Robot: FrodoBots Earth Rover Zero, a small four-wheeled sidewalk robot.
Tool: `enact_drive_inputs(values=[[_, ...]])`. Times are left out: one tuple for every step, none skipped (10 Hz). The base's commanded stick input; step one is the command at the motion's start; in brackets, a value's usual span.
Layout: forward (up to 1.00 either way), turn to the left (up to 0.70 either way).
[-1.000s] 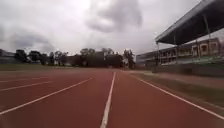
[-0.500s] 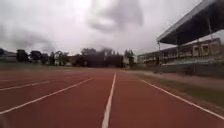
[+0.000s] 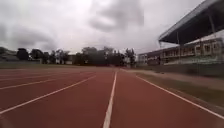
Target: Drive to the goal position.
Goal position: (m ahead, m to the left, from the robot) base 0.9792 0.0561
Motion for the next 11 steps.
enact_drive_inputs(values=[[0.7, 0.0], [0.7, 0.0], [0.7, 0.0], [0.7, 0.0], [0.7, 0.0], [0.7, 0.0], [0.7, 0.0], [0.7, 0.0], [0.7, 0.0], [0.7, 0.0], [0.7, 0.0]])
